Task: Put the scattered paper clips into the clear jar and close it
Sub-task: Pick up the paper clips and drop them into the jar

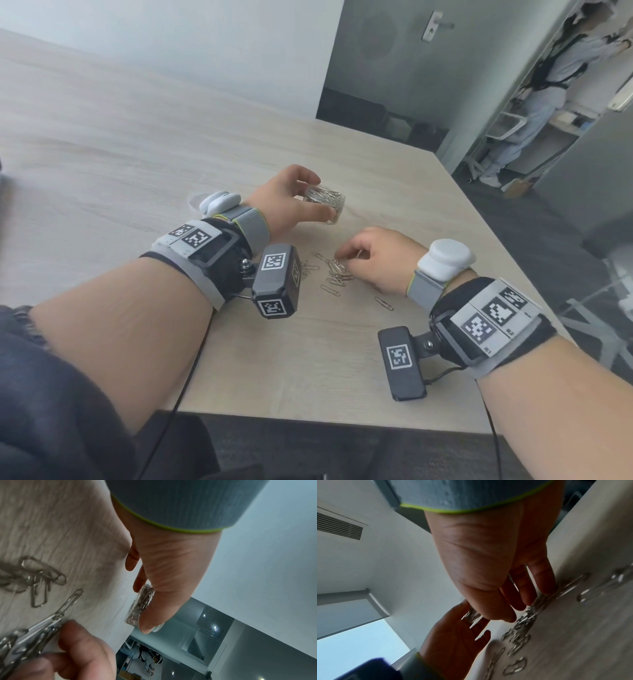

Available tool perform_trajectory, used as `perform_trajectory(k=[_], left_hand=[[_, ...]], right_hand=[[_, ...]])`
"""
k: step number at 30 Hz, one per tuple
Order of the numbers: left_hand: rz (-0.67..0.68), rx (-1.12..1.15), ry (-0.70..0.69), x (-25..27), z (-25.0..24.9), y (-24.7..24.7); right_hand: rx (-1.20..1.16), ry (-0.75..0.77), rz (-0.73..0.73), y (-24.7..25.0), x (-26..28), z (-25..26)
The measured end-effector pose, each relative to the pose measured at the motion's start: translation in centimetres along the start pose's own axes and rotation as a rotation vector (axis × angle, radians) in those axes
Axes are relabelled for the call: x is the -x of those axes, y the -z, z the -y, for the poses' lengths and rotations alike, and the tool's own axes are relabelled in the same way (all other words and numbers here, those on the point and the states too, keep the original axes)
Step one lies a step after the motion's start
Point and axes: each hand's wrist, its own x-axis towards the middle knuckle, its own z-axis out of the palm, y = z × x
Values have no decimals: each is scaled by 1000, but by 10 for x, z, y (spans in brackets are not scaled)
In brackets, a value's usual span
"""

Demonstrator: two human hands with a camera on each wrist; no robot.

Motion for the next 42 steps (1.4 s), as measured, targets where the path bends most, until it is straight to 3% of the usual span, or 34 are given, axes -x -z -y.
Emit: perform_trajectory(k=[12,17,24,29,32,36,42], left_hand=[[-90,14,10,-10,5,6],[-81,11,18,-6,0,2],[-25,-9,16,0,-1,-8],[5,-48,1,5,-2,-17],[24,-47,1,7,-3,-19],[18,-49,1,9,-4,-18],[3,-45,-4,8,-3,-18]], right_hand=[[75,163,26,-16,-21,46],[64,229,39,-16,-20,43],[104,139,72,3,-3,-1],[-12,7,-134,10,-1,-24],[113,-73,-21,6,1,-26],[85,9,59,0,8,-7],[-6,174,45,-10,8,7]])
